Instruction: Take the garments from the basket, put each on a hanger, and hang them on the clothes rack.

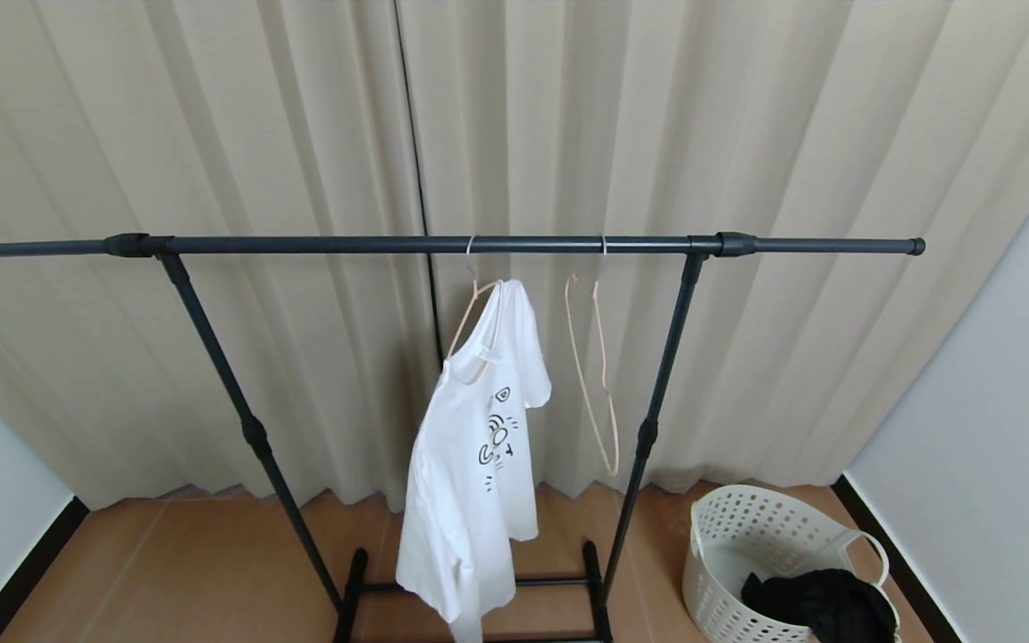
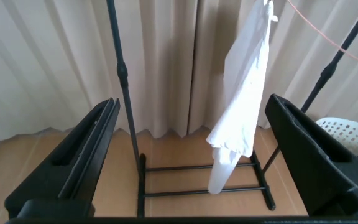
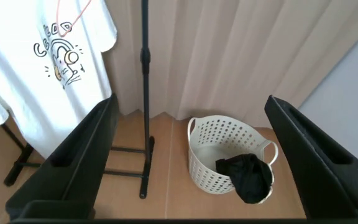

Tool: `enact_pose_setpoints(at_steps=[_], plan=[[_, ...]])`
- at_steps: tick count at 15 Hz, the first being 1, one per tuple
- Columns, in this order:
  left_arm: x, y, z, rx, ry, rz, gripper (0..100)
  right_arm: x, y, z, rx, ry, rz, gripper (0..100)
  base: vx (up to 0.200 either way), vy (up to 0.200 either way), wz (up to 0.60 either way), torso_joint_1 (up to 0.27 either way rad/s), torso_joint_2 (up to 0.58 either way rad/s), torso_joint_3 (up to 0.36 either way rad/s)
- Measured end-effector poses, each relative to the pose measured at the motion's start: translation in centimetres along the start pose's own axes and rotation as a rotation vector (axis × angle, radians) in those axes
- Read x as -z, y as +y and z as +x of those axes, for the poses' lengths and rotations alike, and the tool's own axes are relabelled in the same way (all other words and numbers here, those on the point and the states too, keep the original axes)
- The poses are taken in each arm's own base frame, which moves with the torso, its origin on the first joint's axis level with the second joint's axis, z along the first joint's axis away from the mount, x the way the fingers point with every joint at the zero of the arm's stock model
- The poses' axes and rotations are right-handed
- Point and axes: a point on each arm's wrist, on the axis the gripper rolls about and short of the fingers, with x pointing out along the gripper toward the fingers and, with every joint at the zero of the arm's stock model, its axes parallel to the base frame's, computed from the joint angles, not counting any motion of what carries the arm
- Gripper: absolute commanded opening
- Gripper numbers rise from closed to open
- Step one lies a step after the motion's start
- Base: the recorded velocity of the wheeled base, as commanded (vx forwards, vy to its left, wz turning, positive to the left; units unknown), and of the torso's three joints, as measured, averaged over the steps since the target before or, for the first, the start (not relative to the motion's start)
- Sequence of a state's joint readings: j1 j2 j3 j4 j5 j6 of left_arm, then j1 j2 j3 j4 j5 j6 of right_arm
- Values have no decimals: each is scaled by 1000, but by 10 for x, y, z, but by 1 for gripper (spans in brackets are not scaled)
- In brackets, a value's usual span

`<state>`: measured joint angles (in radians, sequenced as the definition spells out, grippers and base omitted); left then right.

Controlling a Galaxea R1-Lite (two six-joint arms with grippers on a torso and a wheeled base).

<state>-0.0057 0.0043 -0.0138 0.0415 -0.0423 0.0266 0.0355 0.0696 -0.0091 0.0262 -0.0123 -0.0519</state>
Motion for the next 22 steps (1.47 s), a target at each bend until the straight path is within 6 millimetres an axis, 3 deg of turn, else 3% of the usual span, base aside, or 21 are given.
enact_pose_setpoints(at_steps=[15,22], plan=[[0,-1,0,45,-3,-19,100,2,1,-5,20,-67,10,100,0,0,0,0,0,0],[0,-1,0,45,-2,-19,100,2,1,-5,16,-68,9,100,0,0,0,-132,304,156]])
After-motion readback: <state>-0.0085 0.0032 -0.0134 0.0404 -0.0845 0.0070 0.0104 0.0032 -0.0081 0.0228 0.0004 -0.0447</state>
